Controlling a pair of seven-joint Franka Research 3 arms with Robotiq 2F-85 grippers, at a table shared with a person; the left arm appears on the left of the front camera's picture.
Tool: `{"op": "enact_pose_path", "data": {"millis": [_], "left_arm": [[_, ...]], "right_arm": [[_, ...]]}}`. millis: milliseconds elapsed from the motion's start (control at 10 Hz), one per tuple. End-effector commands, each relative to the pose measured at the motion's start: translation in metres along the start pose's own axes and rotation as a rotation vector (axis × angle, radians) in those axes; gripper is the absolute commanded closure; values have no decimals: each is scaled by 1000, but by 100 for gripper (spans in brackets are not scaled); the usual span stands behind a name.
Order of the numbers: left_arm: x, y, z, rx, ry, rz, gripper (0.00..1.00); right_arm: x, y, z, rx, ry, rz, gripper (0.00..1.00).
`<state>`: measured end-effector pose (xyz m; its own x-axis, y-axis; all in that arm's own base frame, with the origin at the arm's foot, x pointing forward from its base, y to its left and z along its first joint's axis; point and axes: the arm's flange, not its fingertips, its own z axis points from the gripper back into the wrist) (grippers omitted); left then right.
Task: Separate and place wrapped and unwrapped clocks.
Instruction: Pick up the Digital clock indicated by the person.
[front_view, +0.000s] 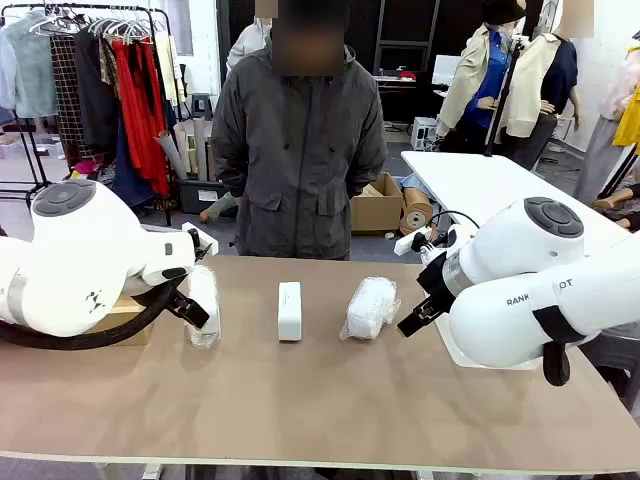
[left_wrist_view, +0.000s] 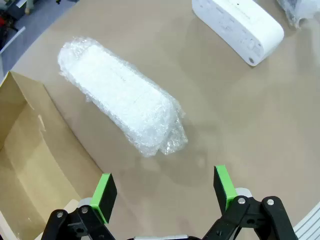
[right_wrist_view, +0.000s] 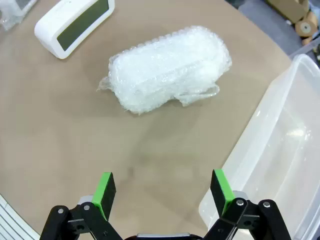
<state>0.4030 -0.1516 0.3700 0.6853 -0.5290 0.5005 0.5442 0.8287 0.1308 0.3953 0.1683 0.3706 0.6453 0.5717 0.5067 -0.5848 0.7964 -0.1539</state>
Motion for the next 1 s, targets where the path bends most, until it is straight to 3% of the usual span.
{"op": "enact_pose_path", "data": {"millis": [0,900], "left_arm": [[0,0,0,0,0,0,0],[0,0,0,0,0,0,0]], "right_arm": [[0,0,0,0,0,0,0],[0,0,0,0,0,0,0]]}}
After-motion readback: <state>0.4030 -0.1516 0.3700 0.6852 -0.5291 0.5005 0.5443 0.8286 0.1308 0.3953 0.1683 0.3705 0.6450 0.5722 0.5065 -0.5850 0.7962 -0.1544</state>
